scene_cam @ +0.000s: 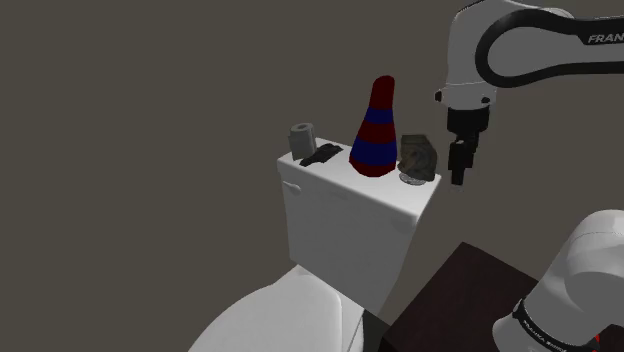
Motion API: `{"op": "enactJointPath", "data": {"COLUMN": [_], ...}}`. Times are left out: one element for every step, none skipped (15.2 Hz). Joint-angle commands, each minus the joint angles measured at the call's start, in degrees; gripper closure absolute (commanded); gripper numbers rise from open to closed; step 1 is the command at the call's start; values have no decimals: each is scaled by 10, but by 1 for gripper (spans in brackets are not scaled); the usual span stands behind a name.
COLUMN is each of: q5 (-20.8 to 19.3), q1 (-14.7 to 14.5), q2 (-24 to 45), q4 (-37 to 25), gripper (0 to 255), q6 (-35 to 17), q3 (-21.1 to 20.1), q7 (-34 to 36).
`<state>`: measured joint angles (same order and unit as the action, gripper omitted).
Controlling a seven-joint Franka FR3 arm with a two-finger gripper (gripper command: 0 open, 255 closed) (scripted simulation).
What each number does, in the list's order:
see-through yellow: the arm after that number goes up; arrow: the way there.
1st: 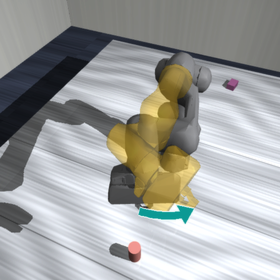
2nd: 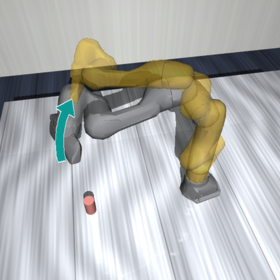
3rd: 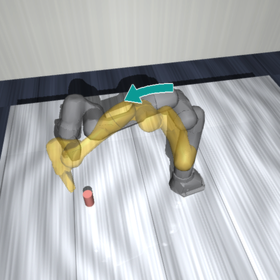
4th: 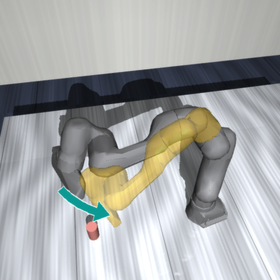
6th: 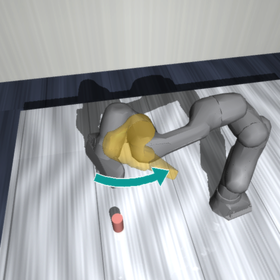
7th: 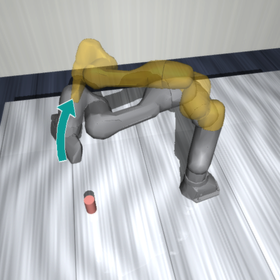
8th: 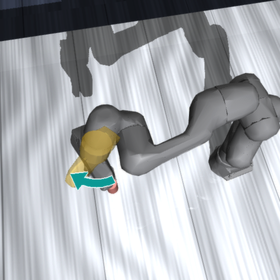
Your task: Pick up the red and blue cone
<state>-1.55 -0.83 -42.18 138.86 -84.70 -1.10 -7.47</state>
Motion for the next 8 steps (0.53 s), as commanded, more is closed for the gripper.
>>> {"op": "enactJointPath", "data": {"q5": [0, 8, 15, 20, 25, 29, 32, 35], "q1": [0, 6, 12, 19, 26, 33, 39, 47], "q2": [0, 17, 35, 52, 69, 87, 104, 122], "q4": [0, -18, -38, -57, -77, -98, -119, -141], "gripper": [0, 0, 0, 0, 0, 0, 0, 0], "q6": [0, -4, -7, -10, -12, -14, -15, -16], "q3": [0, -9, -18, -27, -35, -42, -50, -57], "q7": [0, 29, 58, 86, 115, 143, 171, 199]}}
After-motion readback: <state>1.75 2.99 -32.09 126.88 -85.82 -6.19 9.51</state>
